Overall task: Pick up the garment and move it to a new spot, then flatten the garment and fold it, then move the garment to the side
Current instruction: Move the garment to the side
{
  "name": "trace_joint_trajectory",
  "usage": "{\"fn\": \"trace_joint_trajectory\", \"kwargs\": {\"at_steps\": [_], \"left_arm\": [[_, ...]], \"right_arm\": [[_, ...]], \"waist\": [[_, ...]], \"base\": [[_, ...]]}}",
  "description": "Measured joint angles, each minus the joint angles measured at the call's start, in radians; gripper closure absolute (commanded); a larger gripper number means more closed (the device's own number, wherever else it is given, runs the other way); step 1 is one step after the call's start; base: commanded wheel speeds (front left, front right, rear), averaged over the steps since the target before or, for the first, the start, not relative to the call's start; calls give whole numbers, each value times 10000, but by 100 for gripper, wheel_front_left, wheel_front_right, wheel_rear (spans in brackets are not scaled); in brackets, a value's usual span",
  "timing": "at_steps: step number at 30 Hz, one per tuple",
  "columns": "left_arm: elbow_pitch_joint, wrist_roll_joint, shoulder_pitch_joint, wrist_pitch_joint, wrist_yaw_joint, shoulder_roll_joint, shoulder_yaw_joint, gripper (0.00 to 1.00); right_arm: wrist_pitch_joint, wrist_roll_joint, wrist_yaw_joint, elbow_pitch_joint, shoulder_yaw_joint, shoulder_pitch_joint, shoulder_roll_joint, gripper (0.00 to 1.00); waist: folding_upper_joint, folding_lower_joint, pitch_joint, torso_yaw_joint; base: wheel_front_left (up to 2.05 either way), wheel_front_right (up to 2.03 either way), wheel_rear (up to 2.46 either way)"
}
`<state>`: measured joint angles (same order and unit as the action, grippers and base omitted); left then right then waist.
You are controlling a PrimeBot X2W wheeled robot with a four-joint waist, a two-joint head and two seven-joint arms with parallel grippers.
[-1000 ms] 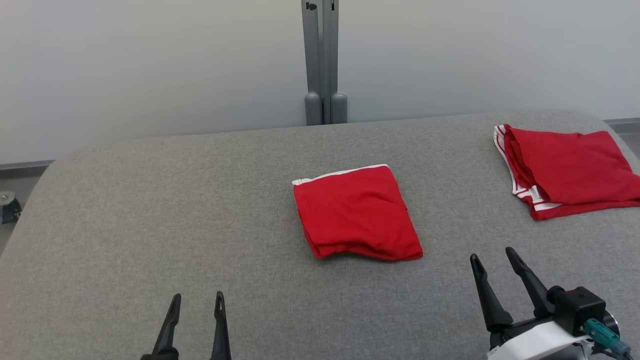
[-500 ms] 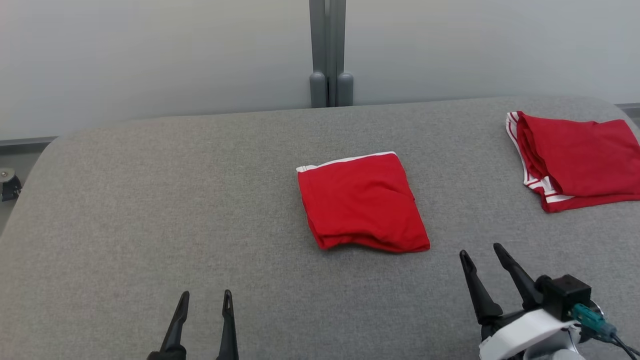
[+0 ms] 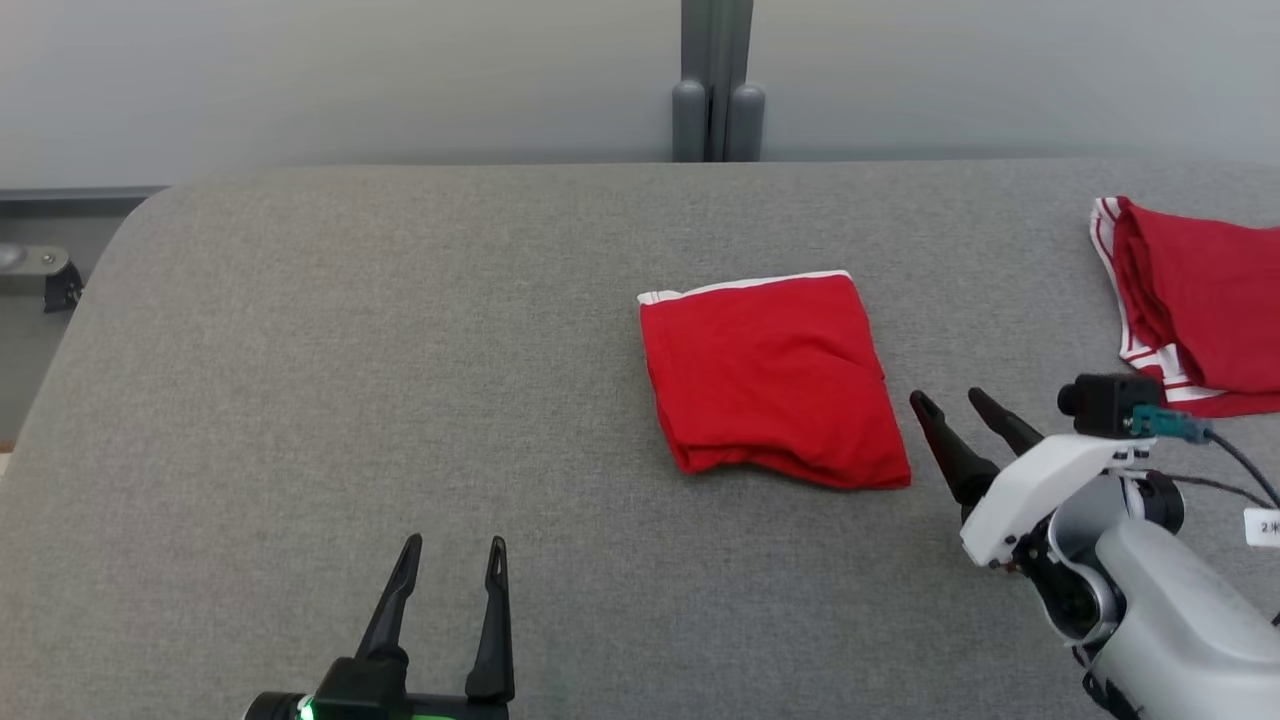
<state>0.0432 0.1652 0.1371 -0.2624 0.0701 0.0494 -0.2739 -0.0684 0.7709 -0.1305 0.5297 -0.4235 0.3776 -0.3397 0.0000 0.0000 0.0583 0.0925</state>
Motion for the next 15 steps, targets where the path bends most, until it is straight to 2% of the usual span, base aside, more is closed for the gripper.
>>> {"fn": "trace_joint_trajectory", "kwargs": {"at_steps": [9, 15], "left_arm": [[-2, 102, -471, 0, -54, 0, -313, 0], [8, 190, -799, 0, -36, 2, -491, 0]], "right_arm": [[2067, 2065, 0, 1112, -495, 1639, -786, 0], [2602, 2621, 0, 1503, -817, 2231, -1028, 0]], "waist": [[0, 0, 770, 566], [0, 0, 1372, 901]], "base": [[0, 0, 0], [0, 0, 0]]}}
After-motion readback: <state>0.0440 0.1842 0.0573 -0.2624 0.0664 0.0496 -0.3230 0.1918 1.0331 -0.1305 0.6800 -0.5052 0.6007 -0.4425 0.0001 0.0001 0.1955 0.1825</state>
